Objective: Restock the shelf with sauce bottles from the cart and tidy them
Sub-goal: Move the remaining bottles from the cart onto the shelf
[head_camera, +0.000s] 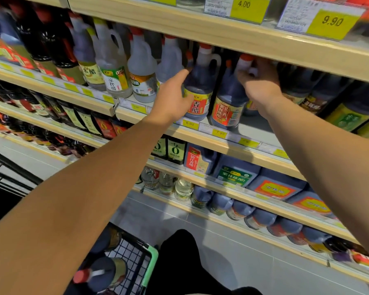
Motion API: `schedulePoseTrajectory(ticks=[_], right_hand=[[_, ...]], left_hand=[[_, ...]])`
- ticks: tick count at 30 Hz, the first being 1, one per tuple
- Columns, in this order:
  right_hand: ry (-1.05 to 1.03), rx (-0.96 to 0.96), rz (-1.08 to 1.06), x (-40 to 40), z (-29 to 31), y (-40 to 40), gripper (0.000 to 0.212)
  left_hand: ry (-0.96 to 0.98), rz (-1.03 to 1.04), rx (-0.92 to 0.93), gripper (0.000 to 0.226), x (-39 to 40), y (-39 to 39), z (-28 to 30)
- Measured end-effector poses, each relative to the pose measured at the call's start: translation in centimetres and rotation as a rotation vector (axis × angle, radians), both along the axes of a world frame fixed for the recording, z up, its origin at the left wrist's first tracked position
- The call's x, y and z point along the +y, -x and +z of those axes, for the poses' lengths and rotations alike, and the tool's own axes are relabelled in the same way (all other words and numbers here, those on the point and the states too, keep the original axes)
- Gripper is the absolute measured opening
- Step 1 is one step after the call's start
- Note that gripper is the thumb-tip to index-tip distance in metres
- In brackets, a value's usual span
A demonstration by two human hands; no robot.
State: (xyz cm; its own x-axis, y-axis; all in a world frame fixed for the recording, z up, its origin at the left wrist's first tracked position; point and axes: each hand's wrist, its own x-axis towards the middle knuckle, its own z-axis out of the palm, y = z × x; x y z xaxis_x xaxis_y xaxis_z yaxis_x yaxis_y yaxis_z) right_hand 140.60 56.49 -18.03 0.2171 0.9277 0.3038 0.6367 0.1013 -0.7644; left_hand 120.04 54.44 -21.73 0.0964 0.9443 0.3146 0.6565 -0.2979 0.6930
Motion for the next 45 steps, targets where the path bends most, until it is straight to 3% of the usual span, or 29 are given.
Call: schedulePoseTrajectory(ticks=[2,6,8,13,16,19,23,27,36,42,45], right_hand=[[0.015,0.030,-0.001,-0.6,-0.6,-0.3,0.034],[0.113,0.127,-0.019,-2.0,-3.3,-1.9,0.071],[0.202,0.115,0.011,-2.4,-4.6,-2.3,0.080],[0.171,-0.012,-0.047,-2.0,-6.4,-2.0,0.075],[0.123,-0.071,-0.098,-1.7,-7.1,-1.5,0.082],[0.154,-0.077,-0.119,-1.7,-6.9,-1.0,0.087],[0.236,-0.028,-0.106,-4.2,-6.2,-1.2,0.070],[0.240,-0.019,0.037,-10.2,-6.0,-1.3,0.082],[0.332,-0.192,0.494,-23.4,-6.6,1.3,0.070],[0.355,-0.260,0.763,-29.6,-7.4,6.9,0.070],[0.378,-0.302,0.887,-32.0,-8.3,10.8,0.073]], left_hand=[[0.079,0.024,0.013,0.061,-0.6,0.4,-0.9],[0.106,0.017,0.022,0.066,-1.8,0.5,-2.3],[0.115,0.017,0.010,0.066,-2.1,0.1,-2.9],[0.141,0.007,0.019,0.070,-2.2,-0.7,-4.5],[0.084,-0.025,0.072,0.072,-2.5,-0.7,-5.2],[0.171,0.004,0.106,0.074,-2.9,-0.1,-5.4],[0.251,0.056,0.125,0.073,-5.7,0.3,-5.2],[0.351,0.131,0.089,0.072,-10.8,-0.1,-4.5],[0.435,0.357,0.073,0.069,-27.7,0.1,-3.2],[0.548,0.587,0.011,0.070,-39.2,3.8,-4.6],[0.595,0.709,0.071,0.068,-44.3,6.0,-5.4]])
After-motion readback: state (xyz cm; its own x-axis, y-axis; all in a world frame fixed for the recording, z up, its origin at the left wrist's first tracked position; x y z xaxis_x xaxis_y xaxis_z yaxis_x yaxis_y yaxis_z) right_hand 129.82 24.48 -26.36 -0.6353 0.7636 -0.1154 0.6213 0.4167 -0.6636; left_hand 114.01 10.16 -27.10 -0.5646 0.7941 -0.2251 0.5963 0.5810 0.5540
